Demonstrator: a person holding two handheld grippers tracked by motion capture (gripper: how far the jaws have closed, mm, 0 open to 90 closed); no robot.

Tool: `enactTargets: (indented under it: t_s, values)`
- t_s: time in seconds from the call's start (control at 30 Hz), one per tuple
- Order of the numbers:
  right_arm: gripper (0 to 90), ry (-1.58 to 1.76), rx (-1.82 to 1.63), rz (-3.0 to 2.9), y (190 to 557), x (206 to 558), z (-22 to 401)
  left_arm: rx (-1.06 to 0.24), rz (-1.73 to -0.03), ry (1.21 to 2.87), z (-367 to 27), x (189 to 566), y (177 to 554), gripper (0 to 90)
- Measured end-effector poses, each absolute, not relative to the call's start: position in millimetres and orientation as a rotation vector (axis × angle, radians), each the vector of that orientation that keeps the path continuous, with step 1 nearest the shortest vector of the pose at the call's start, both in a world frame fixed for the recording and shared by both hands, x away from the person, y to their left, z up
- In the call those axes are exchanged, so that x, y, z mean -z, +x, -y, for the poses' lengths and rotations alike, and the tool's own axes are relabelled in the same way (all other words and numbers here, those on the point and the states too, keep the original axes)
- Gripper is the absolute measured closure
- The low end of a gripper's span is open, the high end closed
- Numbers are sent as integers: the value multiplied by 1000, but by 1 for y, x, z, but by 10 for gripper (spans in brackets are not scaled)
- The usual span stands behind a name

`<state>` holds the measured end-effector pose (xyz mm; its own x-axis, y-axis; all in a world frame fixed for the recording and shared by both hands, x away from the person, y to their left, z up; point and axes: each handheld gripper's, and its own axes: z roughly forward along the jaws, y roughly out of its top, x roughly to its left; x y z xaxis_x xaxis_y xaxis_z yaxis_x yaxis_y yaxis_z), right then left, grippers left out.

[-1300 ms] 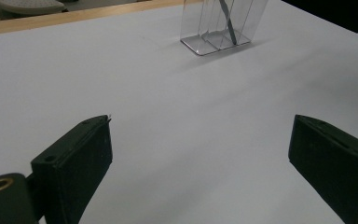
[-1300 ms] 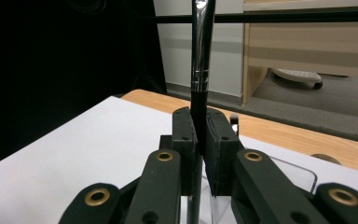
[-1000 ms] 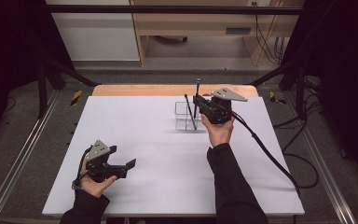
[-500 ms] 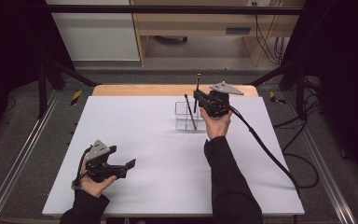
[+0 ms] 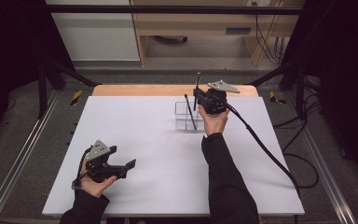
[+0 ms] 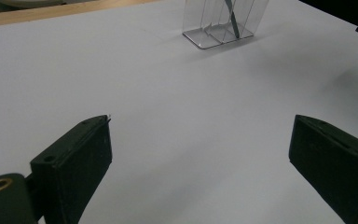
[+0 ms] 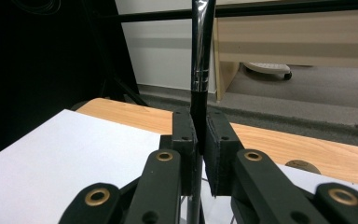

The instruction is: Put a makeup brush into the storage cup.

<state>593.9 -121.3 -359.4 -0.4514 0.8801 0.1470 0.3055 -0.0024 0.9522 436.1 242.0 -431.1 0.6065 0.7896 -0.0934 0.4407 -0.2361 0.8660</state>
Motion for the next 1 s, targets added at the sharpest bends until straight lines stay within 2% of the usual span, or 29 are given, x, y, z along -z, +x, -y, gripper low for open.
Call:
enactTargets:
  t_s: [1.0]
  values:
    - [842,1262,-1432,-1803,605,390,108,-455,-990,1872,-242,432,436,55]
